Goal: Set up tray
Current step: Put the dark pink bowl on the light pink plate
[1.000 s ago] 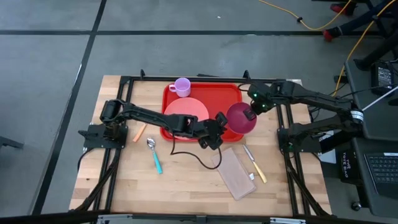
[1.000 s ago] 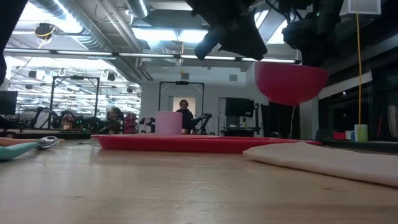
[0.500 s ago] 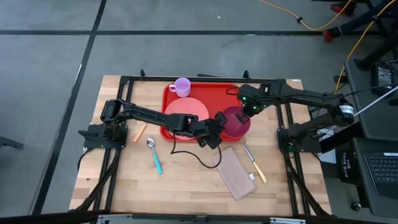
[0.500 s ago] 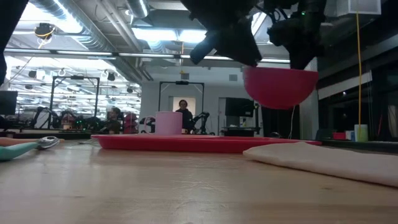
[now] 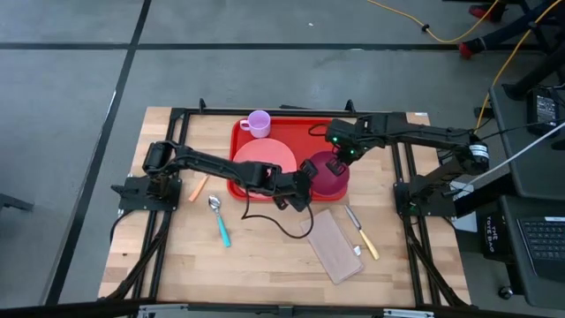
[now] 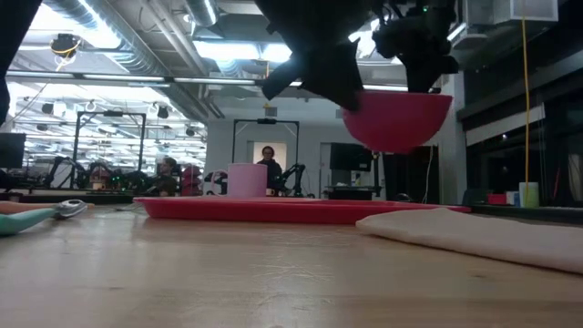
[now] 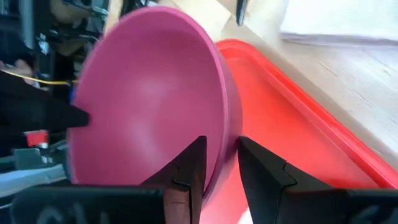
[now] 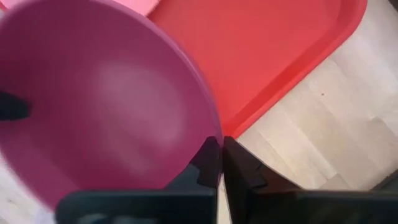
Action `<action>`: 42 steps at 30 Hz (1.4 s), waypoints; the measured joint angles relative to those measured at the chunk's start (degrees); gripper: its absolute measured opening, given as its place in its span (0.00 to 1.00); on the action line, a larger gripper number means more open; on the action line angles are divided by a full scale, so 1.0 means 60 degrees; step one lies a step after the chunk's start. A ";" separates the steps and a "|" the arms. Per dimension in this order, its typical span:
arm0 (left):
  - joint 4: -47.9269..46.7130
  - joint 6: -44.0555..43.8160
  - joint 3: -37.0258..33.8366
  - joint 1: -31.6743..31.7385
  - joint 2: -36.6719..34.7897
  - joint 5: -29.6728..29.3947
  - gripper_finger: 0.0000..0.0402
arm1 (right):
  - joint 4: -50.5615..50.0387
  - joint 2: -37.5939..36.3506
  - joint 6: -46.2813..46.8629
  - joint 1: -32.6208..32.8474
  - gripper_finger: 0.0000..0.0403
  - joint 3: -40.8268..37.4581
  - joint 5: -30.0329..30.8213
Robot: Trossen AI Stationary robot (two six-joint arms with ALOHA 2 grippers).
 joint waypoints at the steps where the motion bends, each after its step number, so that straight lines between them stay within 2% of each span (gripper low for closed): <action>1: -0.0088 -0.0075 0.0000 0.0010 0.0000 0.0057 0.21 | -0.0007 0.0002 0.0010 0.0009 0.02 0.0047 0.0001; 6: -0.0125 0.0157 0.0000 -0.0061 -0.0004 0.0083 0.19 | -0.0004 0.0007 -0.0043 0.0023 0.02 0.0233 0.0108; 13: -0.0243 0.0375 -0.0004 -0.0068 0.0005 0.0473 0.03 | 0.0114 0.0004 -0.0066 0.0259 0.03 0.0262 0.0146; 18: -0.0232 0.0240 -0.0011 -0.0065 0.0007 0.1124 0.01 | 0.0189 -0.0016 -0.0584 0.0448 0.09 0.0262 0.0105; 25: -0.0406 0.0209 -0.0011 -0.0112 0.0007 0.0997 0.01 | 0.0183 -0.0099 -0.1075 0.0463 0.19 0.0263 0.0099; 35: -0.0658 -0.0063 -0.0007 -0.0112 0.0000 0.1041 0.01 | 0.0039 -0.0354 -0.1184 0.0456 0.20 0.0662 0.0139; 38: -0.0882 -0.0185 -0.0007 -0.0132 0.0000 0.1093 0.01 | 0.0029 -0.0368 -0.1529 0.0445 0.20 0.1099 0.0420; 42: -0.1183 -0.0541 -0.0007 -0.0123 -0.0022 0.1099 0.01 | 0.0047 -0.0406 -0.1923 0.0453 0.20 0.1574 0.1348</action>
